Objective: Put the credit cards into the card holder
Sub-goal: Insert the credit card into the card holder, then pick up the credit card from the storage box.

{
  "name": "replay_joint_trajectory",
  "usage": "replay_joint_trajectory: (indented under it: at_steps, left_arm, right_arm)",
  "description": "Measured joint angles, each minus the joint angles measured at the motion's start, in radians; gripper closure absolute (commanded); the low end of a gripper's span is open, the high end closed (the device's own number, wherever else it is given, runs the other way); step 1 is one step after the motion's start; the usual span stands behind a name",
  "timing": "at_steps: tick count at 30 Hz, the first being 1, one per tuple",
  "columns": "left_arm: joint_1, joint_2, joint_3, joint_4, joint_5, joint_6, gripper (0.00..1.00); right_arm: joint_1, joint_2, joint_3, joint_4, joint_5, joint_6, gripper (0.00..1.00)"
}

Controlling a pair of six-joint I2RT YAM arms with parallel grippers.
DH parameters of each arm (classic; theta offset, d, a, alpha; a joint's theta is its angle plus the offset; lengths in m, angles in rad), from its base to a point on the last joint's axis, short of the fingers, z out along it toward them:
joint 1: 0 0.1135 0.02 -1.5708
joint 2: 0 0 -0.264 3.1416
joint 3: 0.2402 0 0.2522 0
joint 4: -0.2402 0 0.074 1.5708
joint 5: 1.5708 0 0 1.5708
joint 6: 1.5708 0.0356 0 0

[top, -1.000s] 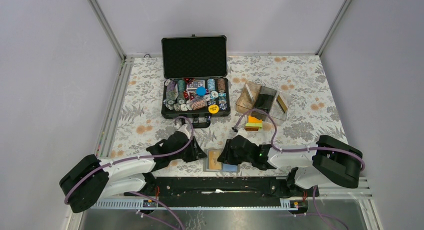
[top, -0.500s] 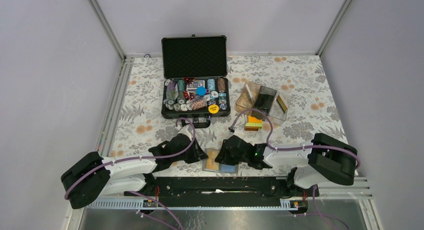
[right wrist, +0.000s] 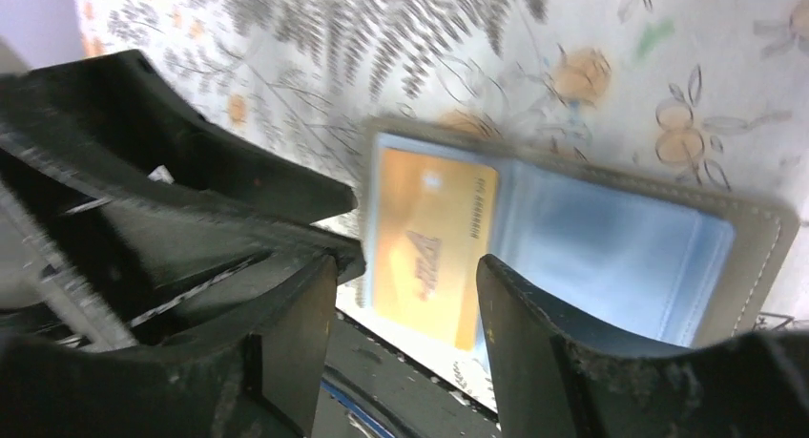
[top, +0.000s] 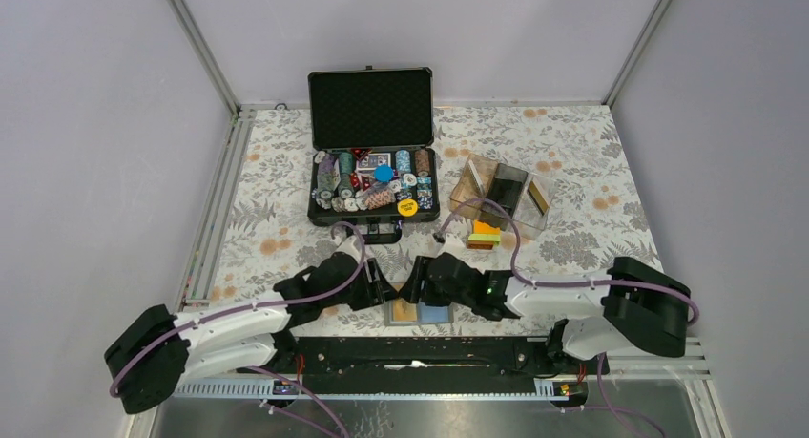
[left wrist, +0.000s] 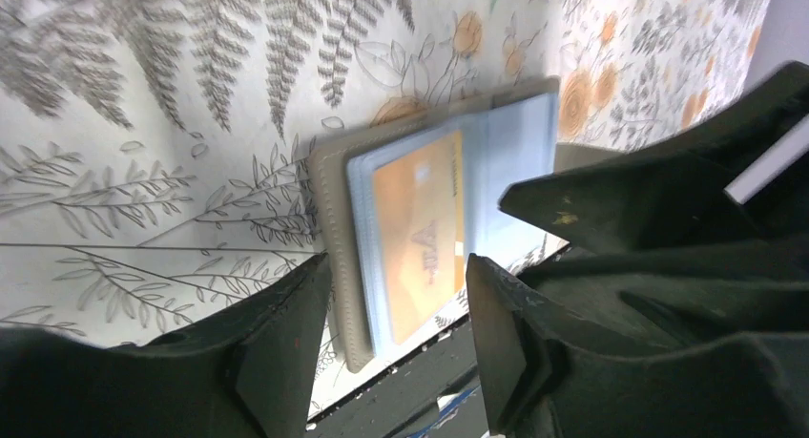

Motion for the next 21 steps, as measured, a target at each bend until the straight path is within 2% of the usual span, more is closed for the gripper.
replay_joint_trajectory:
  at_steps: [2,6,10,14,18,21]
  left_arm:
    - [0.035,-0.031,0.022,-0.048,0.006,0.026,0.21]
    - [0.148,-0.107,0.095,-0.177,0.016,0.103,0.02]
    - [0.280,-0.157,0.213,-0.327,0.036,0.224,0.01]
    - [0.448,-0.159,0.380,-0.468,0.064,0.387,0.01]
    - [0.595,-0.145,0.535,-0.574,0.068,0.547,0.01]
    - [0.653,-0.134,0.601,-0.615,0.049,0.635,0.01]
  right_arm:
    - [-0.008,-0.037,0.045,-0.058,0.025,-0.059,0.32]
    - [-0.090,-0.150,0.130,-0.180,0.061,-0.197,0.28]
    - [-0.259,-0.246,0.190,-0.315,0.090,-0.352,0.23]
    - [-0.448,-0.257,0.274,-0.465,0.165,-0.525,0.16]
    - [-0.579,-0.227,0.346,-0.555,0.294,-0.684,0.16]
    - [-0.686,-0.167,0.388,-0.570,0.343,-0.777,0.19]
